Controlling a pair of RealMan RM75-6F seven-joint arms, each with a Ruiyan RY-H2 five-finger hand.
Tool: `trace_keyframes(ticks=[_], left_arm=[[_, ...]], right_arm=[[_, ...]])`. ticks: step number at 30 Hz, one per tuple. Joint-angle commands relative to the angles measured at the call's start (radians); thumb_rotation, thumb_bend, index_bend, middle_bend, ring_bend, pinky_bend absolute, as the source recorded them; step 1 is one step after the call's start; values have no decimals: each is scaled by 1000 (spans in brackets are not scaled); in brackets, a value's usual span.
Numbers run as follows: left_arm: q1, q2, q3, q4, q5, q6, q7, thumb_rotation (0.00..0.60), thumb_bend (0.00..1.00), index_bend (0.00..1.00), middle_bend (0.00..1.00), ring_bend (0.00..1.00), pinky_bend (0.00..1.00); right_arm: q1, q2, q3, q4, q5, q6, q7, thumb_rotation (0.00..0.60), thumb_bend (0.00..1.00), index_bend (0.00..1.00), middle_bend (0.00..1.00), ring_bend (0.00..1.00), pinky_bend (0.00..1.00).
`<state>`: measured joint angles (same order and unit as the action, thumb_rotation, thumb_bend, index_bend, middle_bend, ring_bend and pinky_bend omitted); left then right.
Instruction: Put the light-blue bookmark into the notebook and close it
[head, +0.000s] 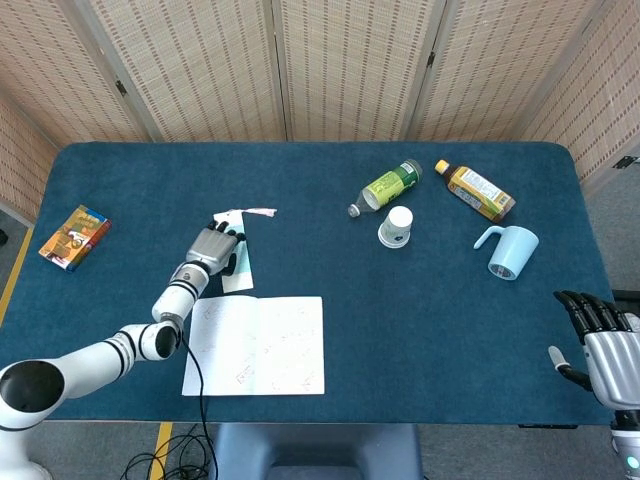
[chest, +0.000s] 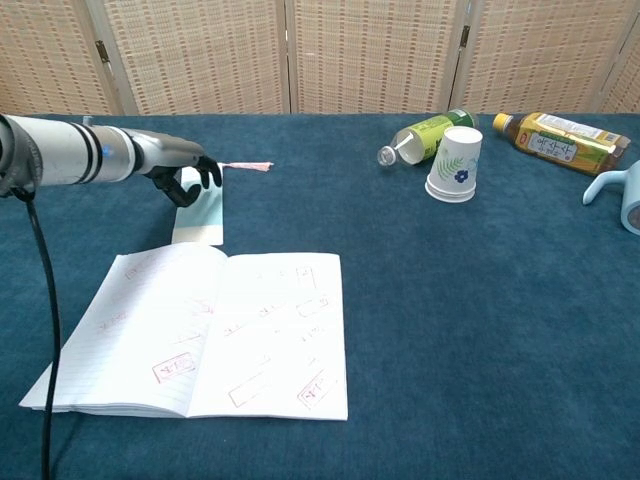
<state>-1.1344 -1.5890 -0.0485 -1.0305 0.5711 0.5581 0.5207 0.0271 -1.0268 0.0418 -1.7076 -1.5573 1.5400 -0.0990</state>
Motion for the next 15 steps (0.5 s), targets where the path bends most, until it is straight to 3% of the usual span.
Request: trace_keyframes(ticks=[1, 4, 8, 12, 15], left_arm=[[13, 57, 39, -76, -46, 44, 45, 425, 742, 201, 235, 48, 93], [23, 91, 56, -135, -34, 83, 59, 440, 742, 201, 237, 49, 93], [88, 117, 67, -180, 162, 182, -6, 599, 729, 181, 237, 51, 93], [147, 119, 84, -161, 345, 248, -96, 600, 490, 131, 217, 51, 93], [177, 106, 95, -119, 444, 272, -161, 600, 380, 117, 191, 51, 93]], right_arm=[[0, -1, -1, 0, -4, 1, 3, 600, 240, 136, 178, 140, 205], [0, -1, -1, 0, -12, 6, 4, 600, 240, 136, 177, 140, 205], [0, -2, -3, 0, -18, 7, 6, 600, 240, 136, 177, 141, 205], [3, -3, -4, -2, -24, 5, 4, 600, 240, 136, 177, 141, 205], [4, -4, -5, -4, -27, 2, 2, 600, 239, 136, 177, 141, 205]])
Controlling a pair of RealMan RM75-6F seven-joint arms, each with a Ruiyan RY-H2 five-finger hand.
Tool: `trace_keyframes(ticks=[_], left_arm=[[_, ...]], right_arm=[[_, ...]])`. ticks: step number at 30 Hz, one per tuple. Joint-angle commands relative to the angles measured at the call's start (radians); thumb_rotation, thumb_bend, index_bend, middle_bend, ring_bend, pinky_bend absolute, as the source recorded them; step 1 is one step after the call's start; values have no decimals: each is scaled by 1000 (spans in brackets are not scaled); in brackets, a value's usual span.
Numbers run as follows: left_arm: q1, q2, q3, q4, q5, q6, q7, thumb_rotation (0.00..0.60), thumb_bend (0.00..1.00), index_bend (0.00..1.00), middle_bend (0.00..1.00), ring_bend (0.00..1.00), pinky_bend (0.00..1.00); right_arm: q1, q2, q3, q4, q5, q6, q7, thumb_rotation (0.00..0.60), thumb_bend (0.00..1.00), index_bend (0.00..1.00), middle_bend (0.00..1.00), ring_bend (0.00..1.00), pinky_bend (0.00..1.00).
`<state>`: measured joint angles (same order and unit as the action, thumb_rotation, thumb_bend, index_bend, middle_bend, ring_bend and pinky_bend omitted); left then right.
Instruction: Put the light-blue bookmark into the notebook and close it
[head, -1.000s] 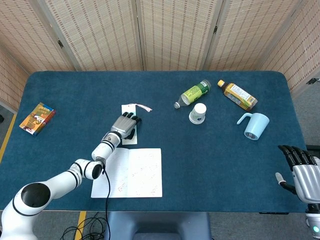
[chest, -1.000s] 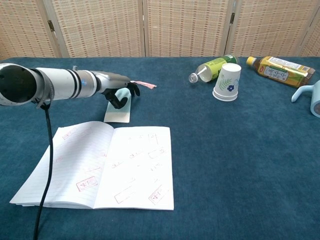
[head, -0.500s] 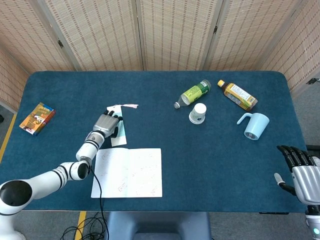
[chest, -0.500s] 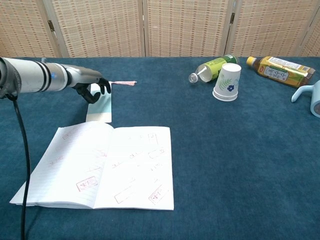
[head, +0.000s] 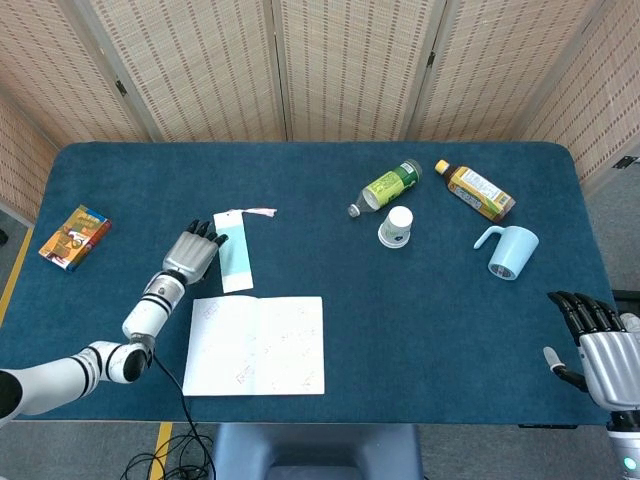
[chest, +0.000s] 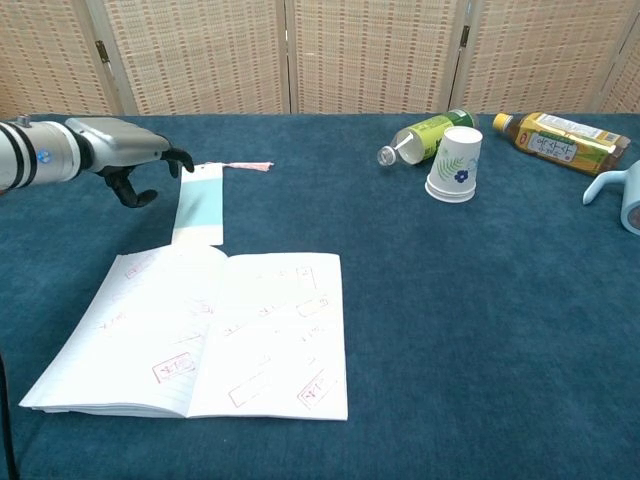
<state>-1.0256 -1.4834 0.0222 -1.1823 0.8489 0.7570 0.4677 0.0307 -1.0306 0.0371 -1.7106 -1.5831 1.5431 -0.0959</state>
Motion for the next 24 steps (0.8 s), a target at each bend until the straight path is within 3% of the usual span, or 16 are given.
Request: trace_keyframes(ticks=[1, 12, 24], left_arm=[[76, -5, 27, 48, 191, 77, -123, 600, 355, 110, 183, 51, 93], [117, -91, 23, 196, 339, 90, -172, 600, 298, 93, 152, 50, 93], [113, -181, -35, 291, 356, 53, -139, 600, 296, 86, 142, 48, 93]], right_arm=[[1, 0, -1, -2, -2, -1, -3, 600, 240, 136, 177, 141, 205], [0, 2, -1, -14, 4, -4, -18, 600, 234, 136, 177, 141, 205], [-9, 5, -2, -14, 13, 3, -15, 600, 230, 136, 178, 141, 205]])
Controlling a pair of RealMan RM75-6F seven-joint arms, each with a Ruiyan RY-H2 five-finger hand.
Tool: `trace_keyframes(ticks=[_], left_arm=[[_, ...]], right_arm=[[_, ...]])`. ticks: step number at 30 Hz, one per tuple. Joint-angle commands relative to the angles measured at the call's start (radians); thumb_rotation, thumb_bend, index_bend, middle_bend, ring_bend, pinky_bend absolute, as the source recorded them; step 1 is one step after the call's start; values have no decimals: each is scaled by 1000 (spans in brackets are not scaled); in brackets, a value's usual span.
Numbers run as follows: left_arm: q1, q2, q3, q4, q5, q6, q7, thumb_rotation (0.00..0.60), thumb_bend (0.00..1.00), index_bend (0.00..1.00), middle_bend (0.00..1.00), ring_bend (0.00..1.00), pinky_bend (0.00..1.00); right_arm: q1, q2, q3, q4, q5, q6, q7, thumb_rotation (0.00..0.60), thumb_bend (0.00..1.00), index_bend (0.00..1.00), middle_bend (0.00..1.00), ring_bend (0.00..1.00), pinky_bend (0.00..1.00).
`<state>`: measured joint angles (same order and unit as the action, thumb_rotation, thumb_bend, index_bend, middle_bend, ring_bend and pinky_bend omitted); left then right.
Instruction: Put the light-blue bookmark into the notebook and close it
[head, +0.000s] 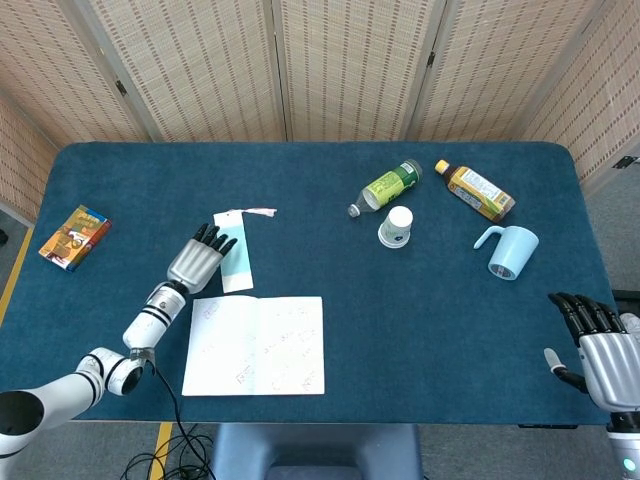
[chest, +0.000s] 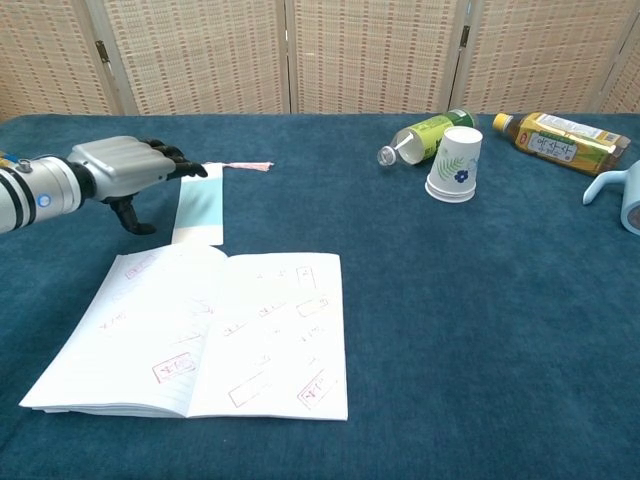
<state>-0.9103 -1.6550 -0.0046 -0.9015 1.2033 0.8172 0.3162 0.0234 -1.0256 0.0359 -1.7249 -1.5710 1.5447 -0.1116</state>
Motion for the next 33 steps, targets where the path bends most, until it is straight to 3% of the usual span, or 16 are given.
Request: trace_keyframes(ticks=[1, 17, 33], left_arm=[[-4, -15, -13, 16, 1, -13, 21, 600, 296, 85, 142, 48, 93], [-5, -70, -56, 66, -4, -57, 98, 600, 296, 74, 142, 48, 93], [-56, -132, -114, 4, 21, -50, 136, 600, 295, 73, 142, 48, 93]], right_arm=[[-3, 0, 0, 1, 2, 2, 2, 600, 230, 136, 178, 141, 205], [-10, 2, 0, 7, 12, 4, 10, 600, 228, 136, 177, 141, 205], [-24, 5, -1, 14, 19, 18, 21, 600, 225, 136, 177, 140, 205]])
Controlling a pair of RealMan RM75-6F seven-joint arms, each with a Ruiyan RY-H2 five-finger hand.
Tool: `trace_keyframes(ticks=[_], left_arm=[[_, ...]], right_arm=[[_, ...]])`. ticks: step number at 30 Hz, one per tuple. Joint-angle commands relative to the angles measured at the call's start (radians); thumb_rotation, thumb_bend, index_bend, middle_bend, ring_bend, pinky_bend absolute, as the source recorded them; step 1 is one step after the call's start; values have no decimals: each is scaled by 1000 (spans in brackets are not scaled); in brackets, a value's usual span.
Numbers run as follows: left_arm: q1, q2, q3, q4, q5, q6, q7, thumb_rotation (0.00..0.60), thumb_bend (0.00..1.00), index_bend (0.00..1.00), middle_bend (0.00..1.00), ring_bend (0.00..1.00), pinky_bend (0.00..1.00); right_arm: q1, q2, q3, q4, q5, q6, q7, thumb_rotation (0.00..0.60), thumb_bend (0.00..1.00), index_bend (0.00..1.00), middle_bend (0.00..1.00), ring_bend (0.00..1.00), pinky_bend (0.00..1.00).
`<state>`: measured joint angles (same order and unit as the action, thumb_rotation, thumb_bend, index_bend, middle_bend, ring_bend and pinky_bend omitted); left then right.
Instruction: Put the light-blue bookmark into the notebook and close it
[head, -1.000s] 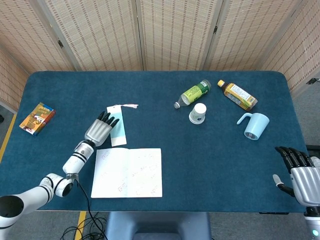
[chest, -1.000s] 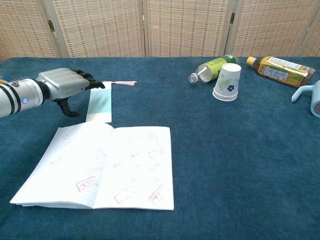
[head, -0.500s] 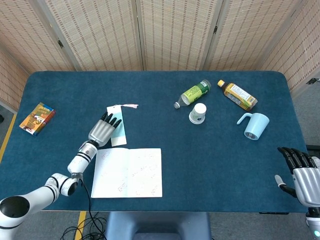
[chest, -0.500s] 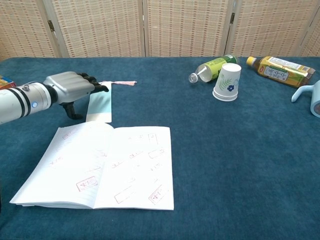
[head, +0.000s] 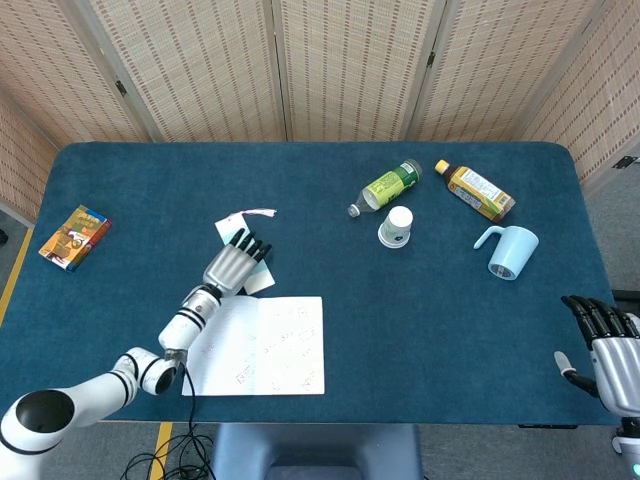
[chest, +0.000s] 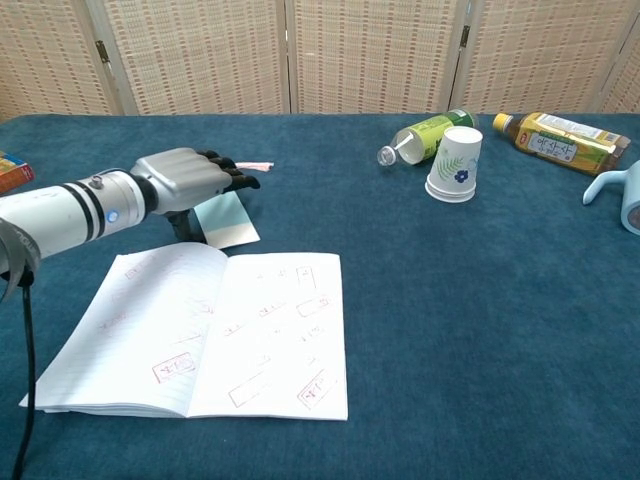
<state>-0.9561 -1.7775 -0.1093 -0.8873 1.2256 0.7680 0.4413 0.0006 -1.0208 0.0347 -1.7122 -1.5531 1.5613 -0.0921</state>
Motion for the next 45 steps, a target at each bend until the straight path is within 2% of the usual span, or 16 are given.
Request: trace_keyframes(ticks=[1, 9, 15, 21, 29, 37, 41, 45], left_arm=[[-16, -14, -14, -14, -1, -1, 19, 600, 295, 74, 142, 48, 93], [-53, -41, -65, -67, -40, -2, 79, 600, 274, 76, 142, 48, 93], [-48, 71, -95, -234, -146, -69, 95, 600, 274, 79, 142, 48, 93], [-60, 172, -82, -317, -223, -81, 173, 600, 295, 83, 142, 48, 93], [-85, 250, -48, -353, -317, -74, 277, 600, 294, 90, 142, 48, 93], [-87, 313, -72, -400, -336, -49, 206, 600, 295, 101, 142, 48, 93], [-98, 327, -58, -394, -303, -45, 202, 600, 295, 101, 142, 48, 93], [-120, 299, -38, -354, -301, -78, 206, 600, 295, 101, 142, 48, 93]], right_arm=[[-3, 0, 0, 3, 3, 2, 3, 600, 225, 136, 177, 141, 205], [-9, -1, 2, 10, 5, 11, 15, 600, 225, 136, 177, 141, 205], [-11, -3, 3, 20, 4, 12, 26, 600, 225, 136, 177, 141, 205], [-10, -4, 3, 28, -2, 13, 38, 600, 225, 136, 177, 141, 205], [-11, -5, 4, 31, -5, 15, 44, 600, 226, 136, 177, 141, 205], [-11, -1, 6, 26, -11, 21, 40, 600, 225, 136, 177, 141, 205], [-13, -3, 5, 27, -12, 21, 42, 600, 225, 136, 178, 140, 205], [-14, -3, 3, 30, -14, 21, 44, 600, 226, 136, 177, 141, 205]])
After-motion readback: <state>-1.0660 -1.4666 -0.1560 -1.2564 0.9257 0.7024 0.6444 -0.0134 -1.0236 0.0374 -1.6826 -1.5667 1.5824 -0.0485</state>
